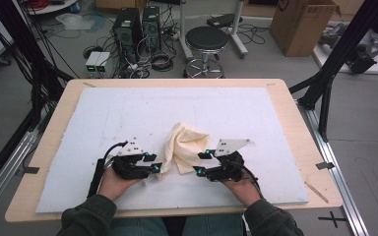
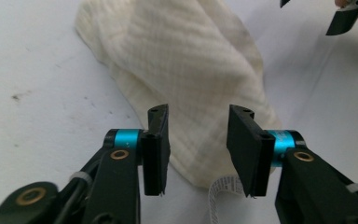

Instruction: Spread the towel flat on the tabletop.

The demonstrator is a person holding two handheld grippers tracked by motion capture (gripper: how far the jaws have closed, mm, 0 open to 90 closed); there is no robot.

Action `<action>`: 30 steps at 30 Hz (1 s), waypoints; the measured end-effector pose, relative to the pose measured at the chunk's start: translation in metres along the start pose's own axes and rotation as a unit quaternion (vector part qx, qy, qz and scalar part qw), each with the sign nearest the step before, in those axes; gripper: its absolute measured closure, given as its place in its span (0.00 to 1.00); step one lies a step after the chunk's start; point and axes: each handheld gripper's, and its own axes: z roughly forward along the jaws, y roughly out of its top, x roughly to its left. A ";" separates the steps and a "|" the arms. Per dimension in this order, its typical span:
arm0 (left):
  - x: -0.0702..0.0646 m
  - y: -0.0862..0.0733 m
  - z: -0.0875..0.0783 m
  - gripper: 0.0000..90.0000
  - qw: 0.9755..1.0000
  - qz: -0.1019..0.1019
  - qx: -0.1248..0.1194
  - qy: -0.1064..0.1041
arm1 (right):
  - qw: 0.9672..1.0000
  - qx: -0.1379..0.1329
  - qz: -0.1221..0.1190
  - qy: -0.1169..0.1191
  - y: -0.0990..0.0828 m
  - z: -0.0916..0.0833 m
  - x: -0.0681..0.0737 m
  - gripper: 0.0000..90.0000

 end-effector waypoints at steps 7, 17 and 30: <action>-0.005 0.000 0.016 0.70 0.999 0.022 0.038 -0.004 | 0.998 0.052 -0.009 0.034 0.004 0.032 0.000 0.68; -0.006 -0.001 0.025 0.80 0.998 0.046 0.049 0.011 | 0.993 0.112 -0.016 0.016 0.001 0.057 -0.005 0.78; -0.010 0.000 0.024 0.98 0.997 0.059 0.048 0.016 | 0.993 0.110 -0.026 0.028 0.001 0.048 -0.009 0.97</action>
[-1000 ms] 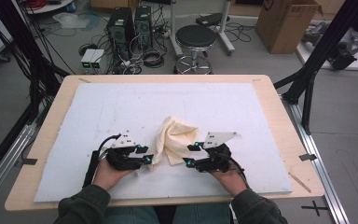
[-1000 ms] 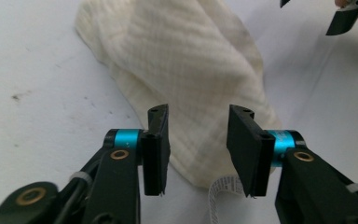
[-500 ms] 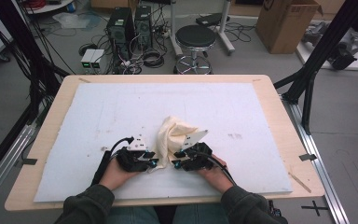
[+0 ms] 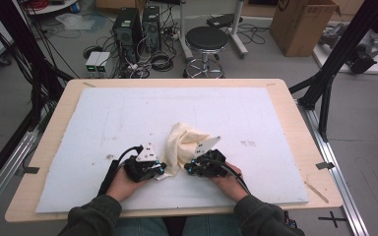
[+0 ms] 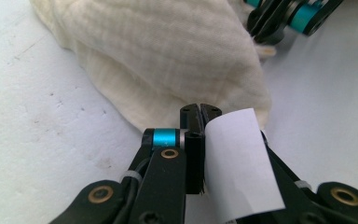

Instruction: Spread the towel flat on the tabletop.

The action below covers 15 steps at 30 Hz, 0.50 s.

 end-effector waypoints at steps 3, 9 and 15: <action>0.000 -0.001 -0.006 0.98 1.000 -0.004 -0.009 -0.003 | 1.000 -0.019 0.006 0.017 -0.002 -0.011 0.000 0.97; -0.001 -0.006 -0.026 0.98 1.000 0.000 -0.015 0.003 | 0.999 -0.023 0.010 0.026 -0.018 -0.038 0.001 0.97; 0.004 -0.013 -0.047 0.98 1.000 -0.010 -0.025 0.017 | 0.999 -0.037 0.022 0.028 -0.040 -0.068 -0.001 0.97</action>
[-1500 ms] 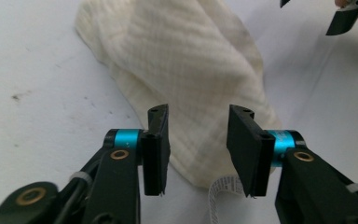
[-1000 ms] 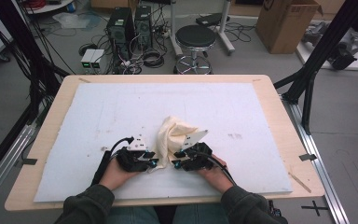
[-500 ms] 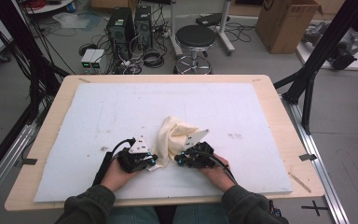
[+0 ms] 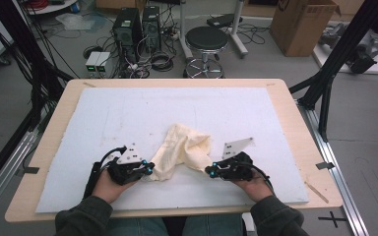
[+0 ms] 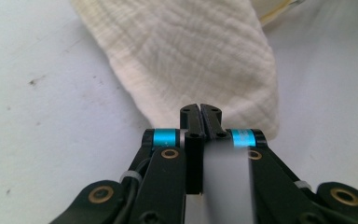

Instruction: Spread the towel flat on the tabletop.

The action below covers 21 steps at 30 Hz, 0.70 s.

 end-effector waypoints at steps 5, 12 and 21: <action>-0.004 -0.008 -0.015 0.98 1.000 -0.003 0.000 0.009 | 1.000 -0.016 0.001 0.001 -0.014 -0.026 0.007 0.97; -0.014 -0.014 -0.038 0.98 1.000 -0.002 -0.003 0.006 | 0.999 -0.035 -0.012 0.028 -0.018 -0.044 0.021 0.97; -0.013 -0.020 -0.038 0.61 0.999 -0.020 -0.017 -0.027 | 0.998 -0.018 -0.004 0.059 -0.020 -0.024 0.022 0.71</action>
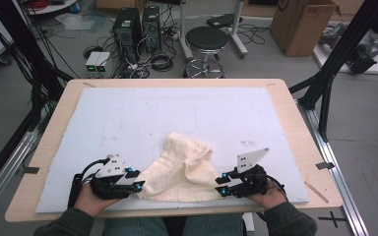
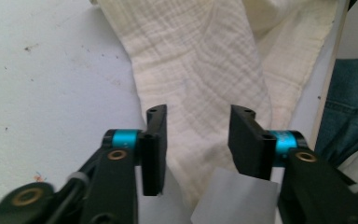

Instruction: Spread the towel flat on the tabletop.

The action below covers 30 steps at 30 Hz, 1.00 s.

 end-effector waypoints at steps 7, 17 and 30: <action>0.020 0.027 0.013 0.56 0.999 -0.016 -0.029 0.004 | 0.997 -0.028 0.025 -0.064 0.015 -0.006 -0.025 0.66; 0.057 0.081 0.069 0.59 0.999 -0.032 -0.042 -0.008 | 0.990 -0.027 0.058 -0.123 0.014 0.003 -0.066 0.63; 0.085 0.083 0.128 0.64 0.996 -0.074 0.046 0.004 | 0.992 -0.005 0.065 -0.110 0.011 0.023 -0.090 0.60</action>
